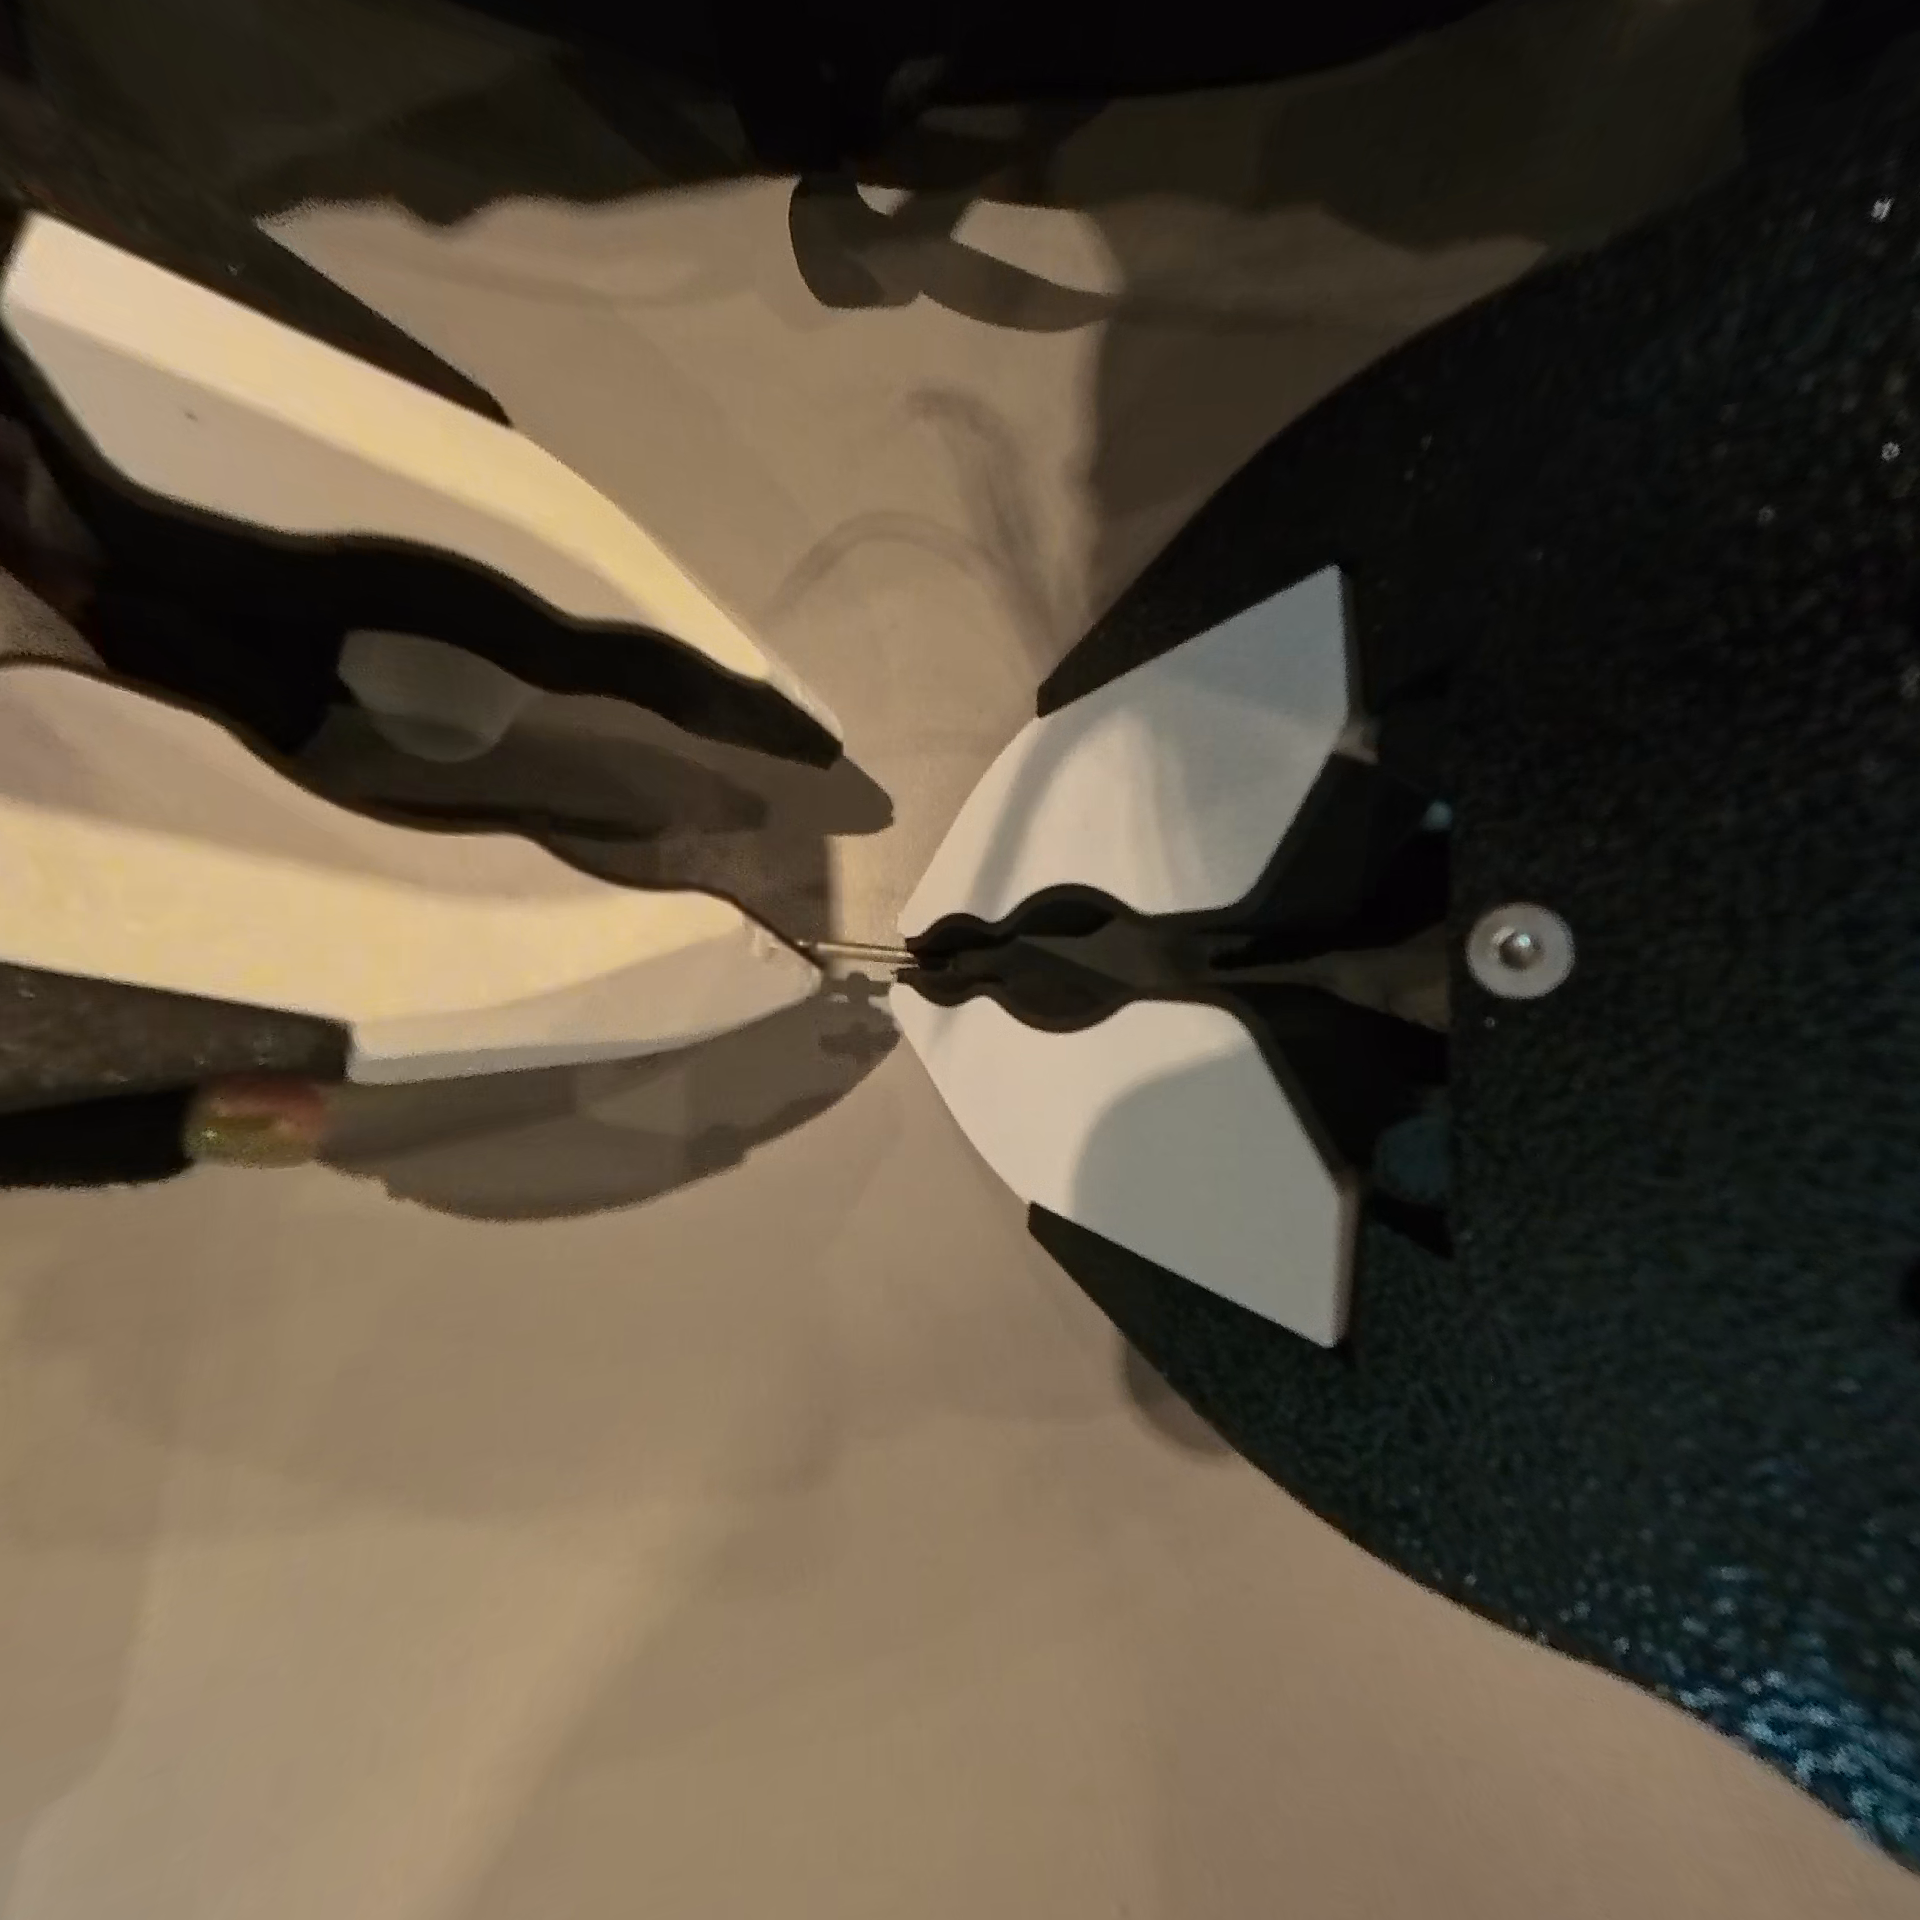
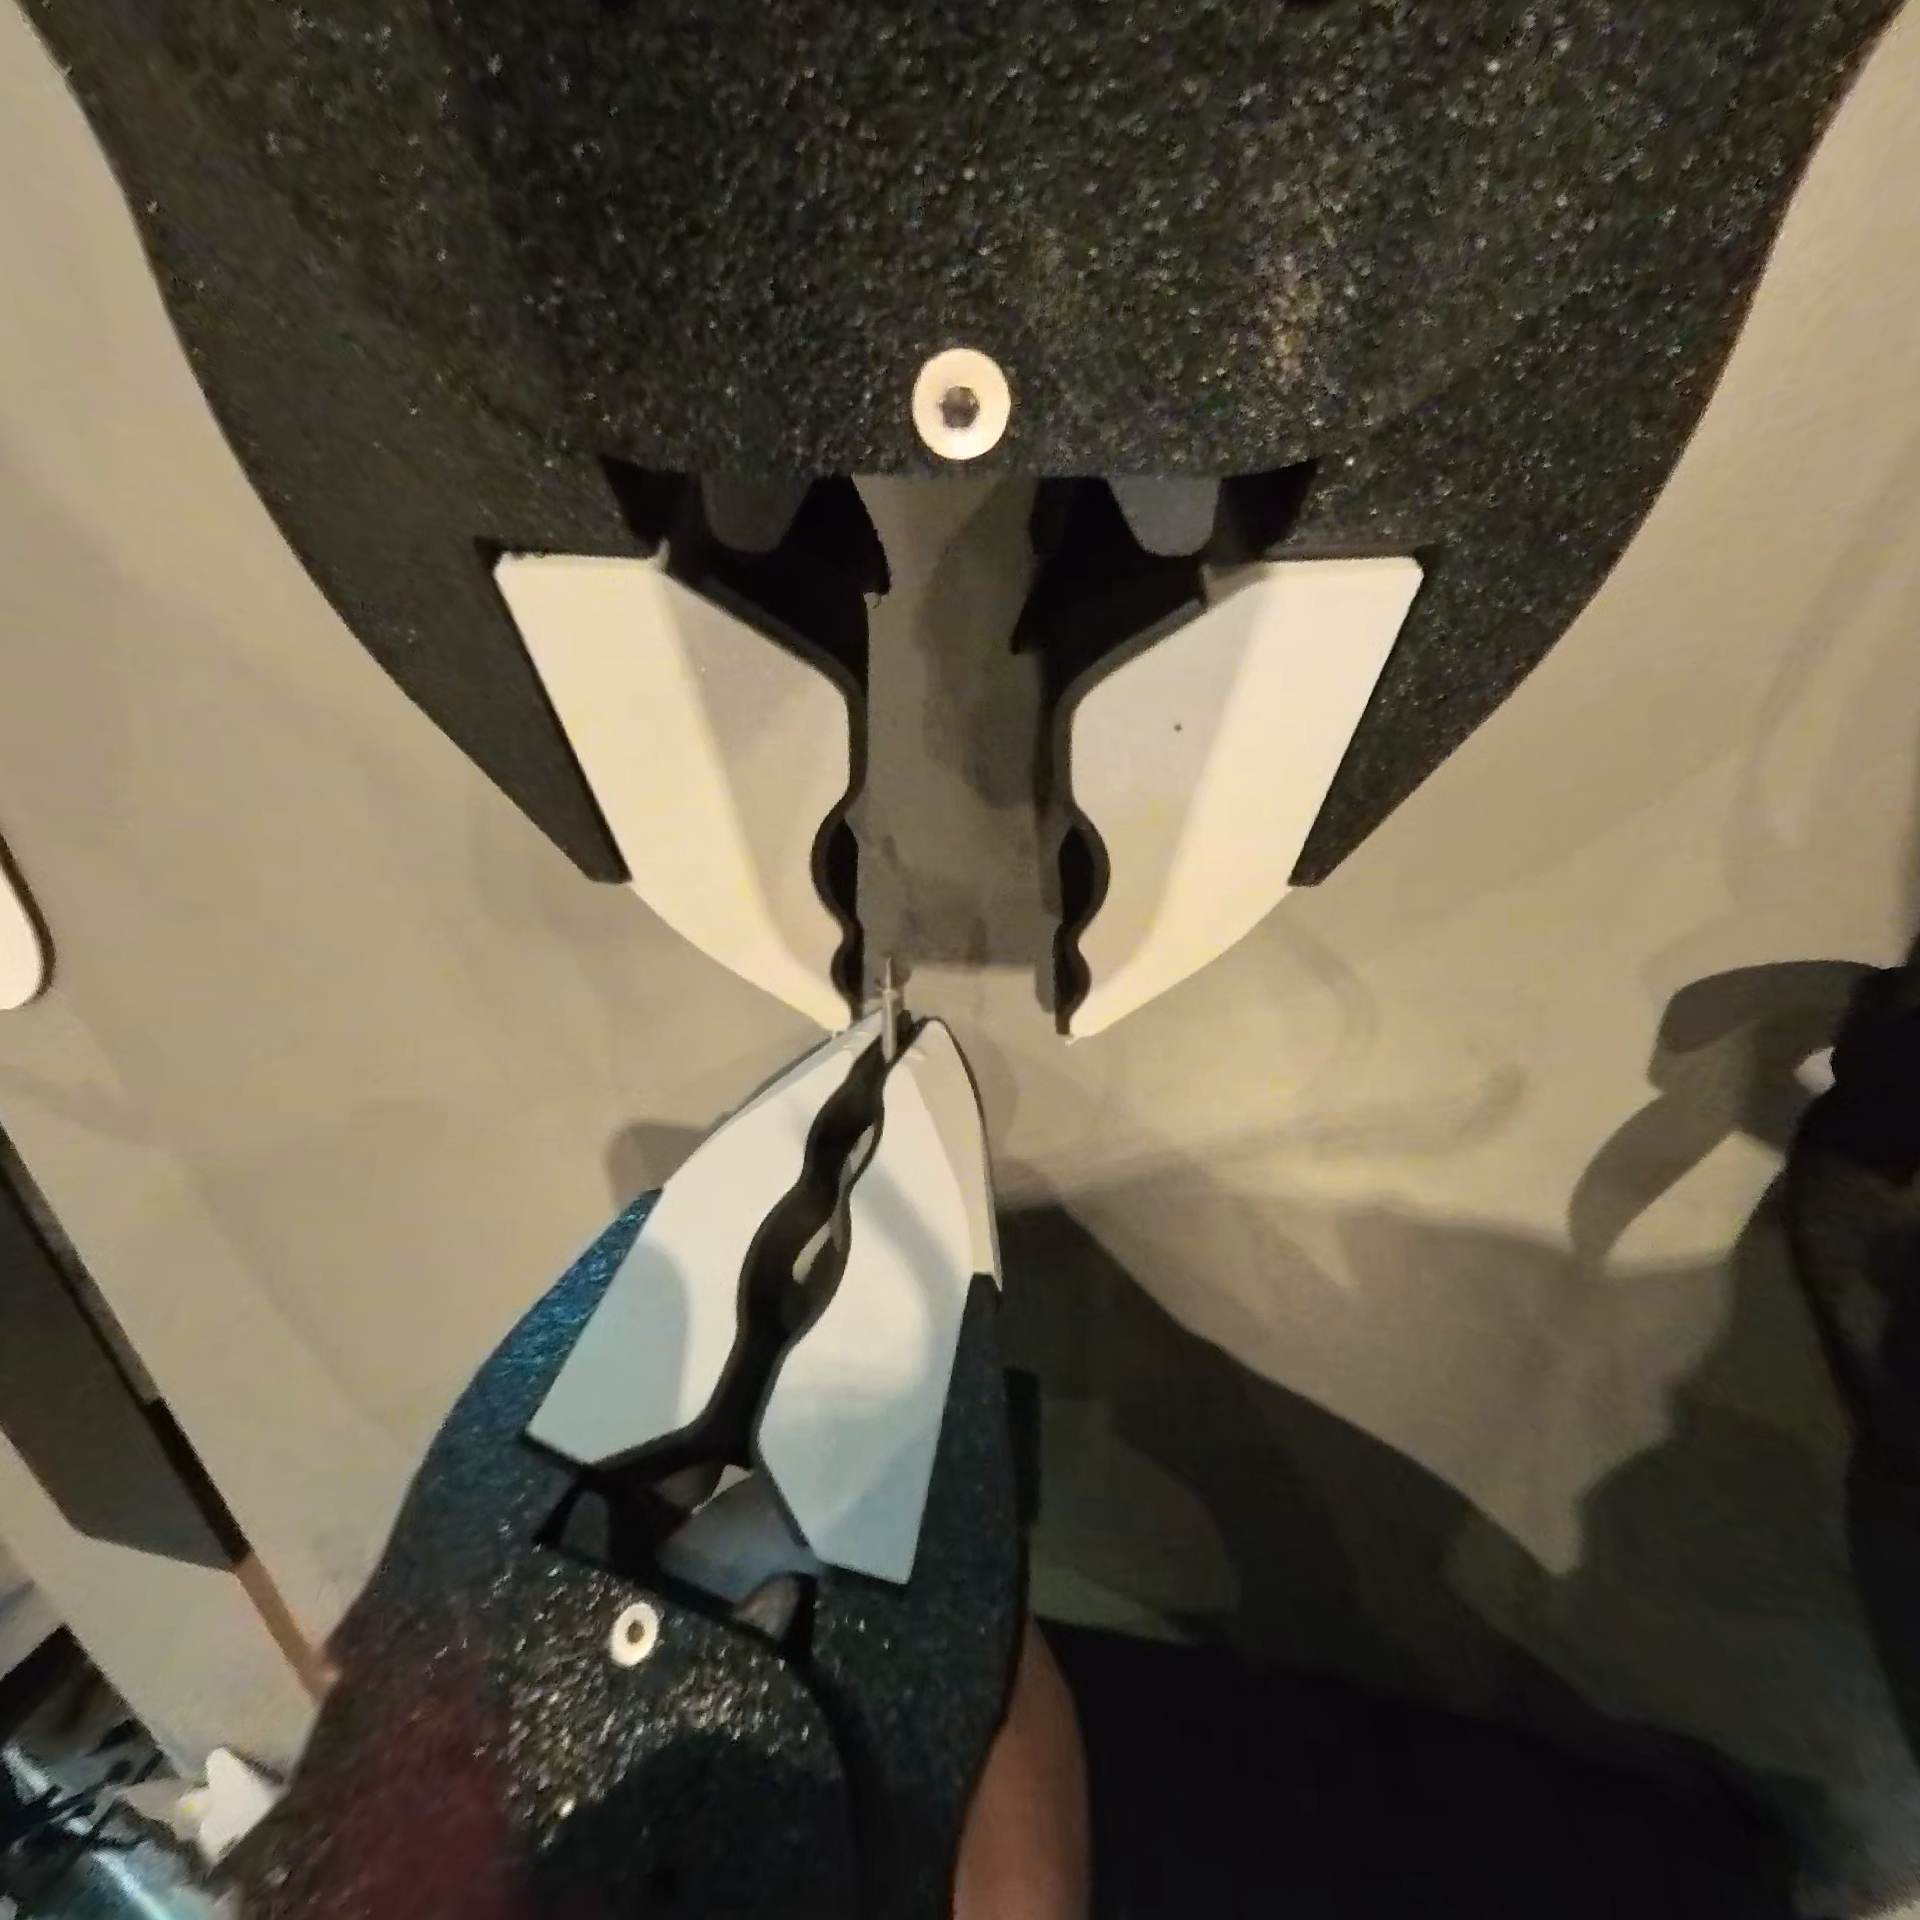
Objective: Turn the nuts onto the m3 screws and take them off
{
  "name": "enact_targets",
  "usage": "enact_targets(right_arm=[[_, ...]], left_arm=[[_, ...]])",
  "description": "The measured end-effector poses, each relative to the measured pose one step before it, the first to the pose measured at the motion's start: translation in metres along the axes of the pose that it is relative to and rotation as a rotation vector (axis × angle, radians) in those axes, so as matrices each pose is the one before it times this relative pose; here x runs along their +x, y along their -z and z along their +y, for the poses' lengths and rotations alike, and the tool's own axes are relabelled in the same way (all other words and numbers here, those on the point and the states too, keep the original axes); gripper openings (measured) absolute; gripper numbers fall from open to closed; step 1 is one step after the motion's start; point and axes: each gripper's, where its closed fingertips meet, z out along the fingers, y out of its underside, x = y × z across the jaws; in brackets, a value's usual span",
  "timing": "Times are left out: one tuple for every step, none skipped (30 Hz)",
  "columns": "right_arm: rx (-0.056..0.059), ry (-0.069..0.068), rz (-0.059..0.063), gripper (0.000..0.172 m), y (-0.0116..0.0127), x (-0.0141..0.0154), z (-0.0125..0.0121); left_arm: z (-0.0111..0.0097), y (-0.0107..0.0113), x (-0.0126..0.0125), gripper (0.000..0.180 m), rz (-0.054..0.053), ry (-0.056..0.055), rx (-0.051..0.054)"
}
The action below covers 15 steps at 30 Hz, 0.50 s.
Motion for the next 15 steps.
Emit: enact_targets(right_arm=[[-0.015, 0.0098, -0.0104, 0.034, -0.00126, -0.00202, 0.00162], [-0.0039, 0.012, -0.0132, 0.034, -0.00045, -0.00264, 0.0004], [0.0181, 0.0154, -0.04, 0.018, 0.00165, -0.00593, -0.00208], [0.0179, 0.0053, -0.0019, 0.015, 0.00163, -0.0008, -0.00196], [0.0127, -0.0042, 0.0116, 0.016, 0.00129, 0.00162, -0.00145], [0.0065, -0.0102, 0.0156, 0.02, 0.00064, 0.00264, -0.00064], [-0.0018, -0.0164, 0.0245, 0.025, -0.00005, 0.00424, 0.00034], [-0.0097, -0.0158, 0.0214, 0.031, -0.00075, 0.004, 0.00121], [-0.0136, -0.0072, 0.0027, 0.034, -0.0012, 0.001, 0.00154], [-0.0147, 0.0025, -0.008, 0.034, -0.00136, -0.00114, 0.00161], [-0.0094, 0.0138, -0.0194, 0.03, -0.00086, -0.00346, 0.00093], [0.0071, 0.0211, -0.0302, 0.026, 0.00074, -0.00533, -0.0008], [0.0141, 0.0194, -0.0263, 0.022, 0.00126, -0.00478, -0.0016], [0.0097, 0.0031, 0.01, 0.018, 0.00091, 0.00078, -0.00111], [0.0058, -0.0079, 0.0153, 0.014, 0.00058, 0.00235, -0.00059]], left_arm=[[0.00001, 0.00007, 0.00005, 0.002, -0.0016, -0.0008, -0.0016], [0.00002, -0.00002, -0.00008, 0.002, -0.0014, -0.0014, -0.0013], [0.0, -0.00003, 0.00004, 0.002, -0.0009, -0.0006, -0.0005], [-0.00003, 0.00003, -0.00003, 0.002, 0.001, 0.002, 0.0006], [-0.00001, 0.00007, -0.00005, 0.002, 0.002, 0.0015, 0.0017], [0.00001, -0.00003, 0.00002, 0.002, 0.0023, 0.0019, 0.0019], [-0.00011, -0.00001, 0.00002, 0.002, 0.0017, 0.0014, 0.0013], [0.00005, 0.00005, -0.00003, 0.002, 0.0004, 0.0003, 0.0002], [-0.00003, -0.00003, -0.00001, 0.002, -0.0006, -0.0006, -0.0004], [0.0, -0.00002, -0.00005, 0.002, -0.0008, -0.0006, -0.0005], [0.00008, 0.00003, -0.00001, 0.002, -0.0006, -0.0004, -0.0005], [0.00002, 0.0, 0.00002, 0.002, -0.0003, -0.0005, -0.0001], [-0.00006, -0.00002, 0.00004, 0.002, 0.0005, 0.001, 0.0004], [0.00001, -0.00007, -0.00003, 0.002, 0.001, 0.0009, 0.0008], [-0.00004, 0.00001, -0.00002, 0.002, 0.0009, 0.0008, 0.0008]])
